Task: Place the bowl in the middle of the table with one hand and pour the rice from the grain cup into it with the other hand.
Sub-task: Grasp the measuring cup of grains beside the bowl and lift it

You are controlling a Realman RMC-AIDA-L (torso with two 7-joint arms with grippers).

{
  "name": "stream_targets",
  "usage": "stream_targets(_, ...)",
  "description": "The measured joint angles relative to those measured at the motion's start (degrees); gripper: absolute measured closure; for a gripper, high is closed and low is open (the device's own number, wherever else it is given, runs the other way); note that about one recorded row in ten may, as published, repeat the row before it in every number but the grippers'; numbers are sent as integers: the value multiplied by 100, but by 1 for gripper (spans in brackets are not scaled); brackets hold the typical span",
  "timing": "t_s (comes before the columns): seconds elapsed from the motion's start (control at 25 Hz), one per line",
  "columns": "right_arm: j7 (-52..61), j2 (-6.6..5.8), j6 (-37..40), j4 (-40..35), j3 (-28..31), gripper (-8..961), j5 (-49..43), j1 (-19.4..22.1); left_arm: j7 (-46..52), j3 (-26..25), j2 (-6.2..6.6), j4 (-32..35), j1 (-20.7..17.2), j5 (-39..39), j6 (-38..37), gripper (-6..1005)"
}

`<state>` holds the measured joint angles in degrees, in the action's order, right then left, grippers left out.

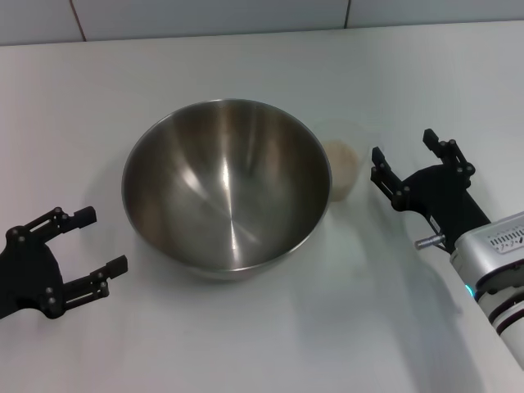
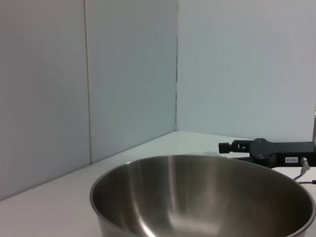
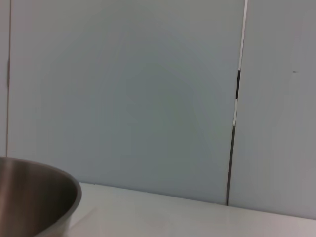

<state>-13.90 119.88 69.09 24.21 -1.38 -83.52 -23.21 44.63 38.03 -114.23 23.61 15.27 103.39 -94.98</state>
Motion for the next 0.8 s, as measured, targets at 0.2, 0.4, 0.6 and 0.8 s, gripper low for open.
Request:
stream_targets(0.2, 198, 0, -138, -133, 0, 162, -5, -92, -11, -66, -14, -3, 7, -17, -72, 184)
stream_targets(0.4, 238, 1, -196, -190, -2, 162, -7, -149, -11, -68, -20, 4, 8, -34, -81, 184)
stream_targets(0.6, 254, 0, -287, -228, 50, 163, -9, -244, 3, -122, -27, 10, 32, -55, -105, 184)
stream_targets(0.8, 255, 0, -299, -233, 71, 163, -11, -281, 6, -149, -33, 12, 53, -56, -128, 184)
